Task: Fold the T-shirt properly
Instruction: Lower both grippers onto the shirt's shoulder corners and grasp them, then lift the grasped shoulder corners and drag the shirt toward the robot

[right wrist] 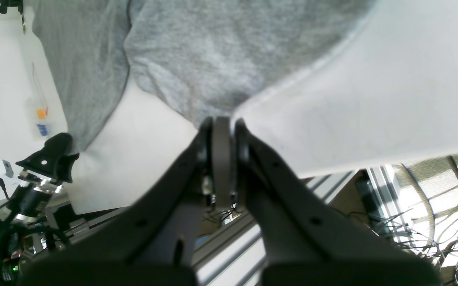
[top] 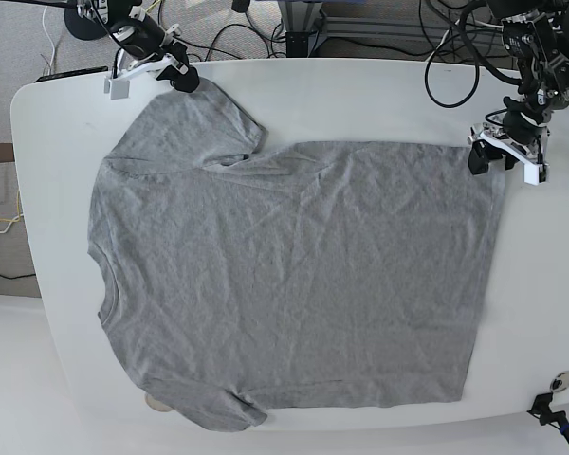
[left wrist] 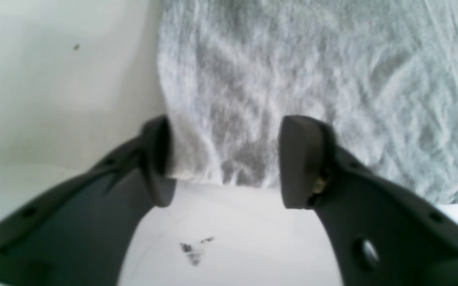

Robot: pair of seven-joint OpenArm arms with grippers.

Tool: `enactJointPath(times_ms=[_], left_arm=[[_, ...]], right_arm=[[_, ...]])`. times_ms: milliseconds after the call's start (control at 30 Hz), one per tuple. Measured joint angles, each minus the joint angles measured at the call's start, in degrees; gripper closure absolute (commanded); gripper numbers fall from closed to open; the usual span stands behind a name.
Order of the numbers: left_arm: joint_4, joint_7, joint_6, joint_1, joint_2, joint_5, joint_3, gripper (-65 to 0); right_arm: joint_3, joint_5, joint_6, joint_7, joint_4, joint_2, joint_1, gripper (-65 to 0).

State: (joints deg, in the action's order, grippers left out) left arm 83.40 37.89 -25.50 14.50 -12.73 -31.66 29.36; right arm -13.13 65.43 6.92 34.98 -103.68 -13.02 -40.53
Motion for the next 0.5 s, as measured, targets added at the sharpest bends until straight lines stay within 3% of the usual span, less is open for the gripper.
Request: enactJointPath(times_ms=[100,267,500], left_arm=[[-0.2,0.22,0.15,0.13,0.02,0.2,0.11,-9.1],[-0.2,0.46,0.15,0.26,0.15,0.28,0.11,-0.5],[-0.15,1.75,0.13,0.57,0.46,0.11,3.04,0.0]], right_arm=[[0.0,0.0,0.02,0.02,0.0,0.0,-0.17,0.0],[0.0,0.02,0.2,0.02,0.0,0.0,-0.15,0.0],[-0.11,0.02,0.61,0.02,-0.02,-0.17,-0.15,0.0]])
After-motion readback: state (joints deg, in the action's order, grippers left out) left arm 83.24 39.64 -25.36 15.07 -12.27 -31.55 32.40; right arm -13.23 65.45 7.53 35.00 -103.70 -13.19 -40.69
